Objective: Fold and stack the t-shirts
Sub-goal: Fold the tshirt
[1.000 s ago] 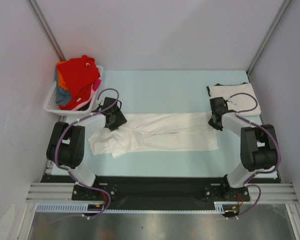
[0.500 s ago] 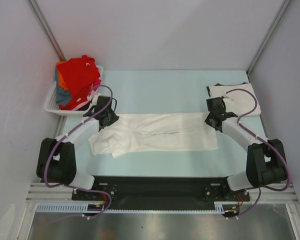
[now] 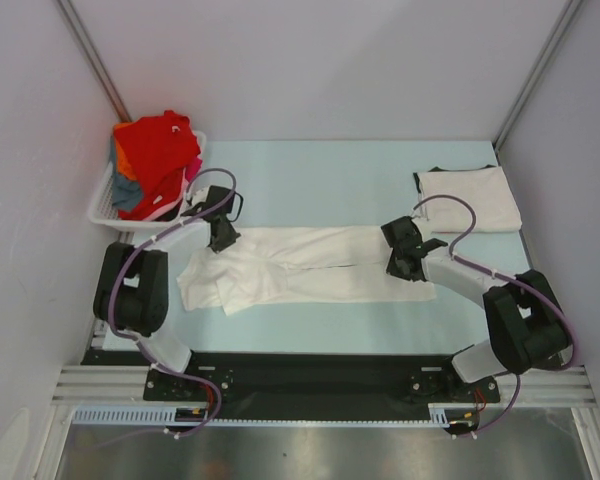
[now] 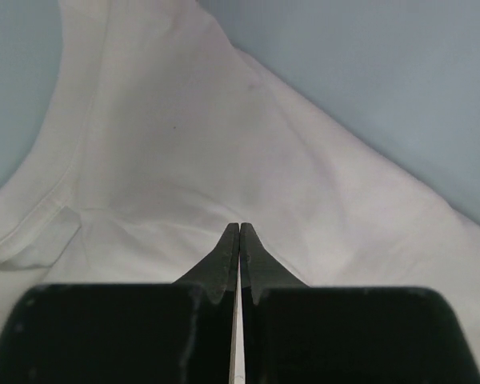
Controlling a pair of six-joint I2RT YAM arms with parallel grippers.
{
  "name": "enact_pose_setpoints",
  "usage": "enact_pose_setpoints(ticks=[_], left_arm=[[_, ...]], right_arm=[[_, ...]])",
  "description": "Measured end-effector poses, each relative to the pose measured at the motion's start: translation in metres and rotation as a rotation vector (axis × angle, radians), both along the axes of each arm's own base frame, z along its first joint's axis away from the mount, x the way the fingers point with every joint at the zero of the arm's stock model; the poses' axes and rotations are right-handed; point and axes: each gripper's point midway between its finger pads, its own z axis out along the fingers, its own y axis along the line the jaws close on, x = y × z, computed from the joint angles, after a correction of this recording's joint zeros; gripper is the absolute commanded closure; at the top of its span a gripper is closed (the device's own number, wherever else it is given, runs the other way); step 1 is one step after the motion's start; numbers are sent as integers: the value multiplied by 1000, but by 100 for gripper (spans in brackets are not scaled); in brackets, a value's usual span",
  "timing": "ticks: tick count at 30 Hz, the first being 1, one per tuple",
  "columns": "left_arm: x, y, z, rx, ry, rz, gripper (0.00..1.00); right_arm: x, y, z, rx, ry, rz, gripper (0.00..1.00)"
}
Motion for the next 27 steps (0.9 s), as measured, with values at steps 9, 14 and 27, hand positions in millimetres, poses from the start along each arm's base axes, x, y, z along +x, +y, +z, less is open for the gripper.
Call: enact_pose_setpoints(ticks=[9,14,27], left_arm=[[29,-9,-25,17,103,-14,100],[48,-15,-26,36,148,-51,100],[105,-45,-25,52,143,-163,100]], right_arm=[[-22,17,-24,-43,78,35,100],[-33,44,-25,-73,49,95,100],[-94,171,-22,80,102,343,100]])
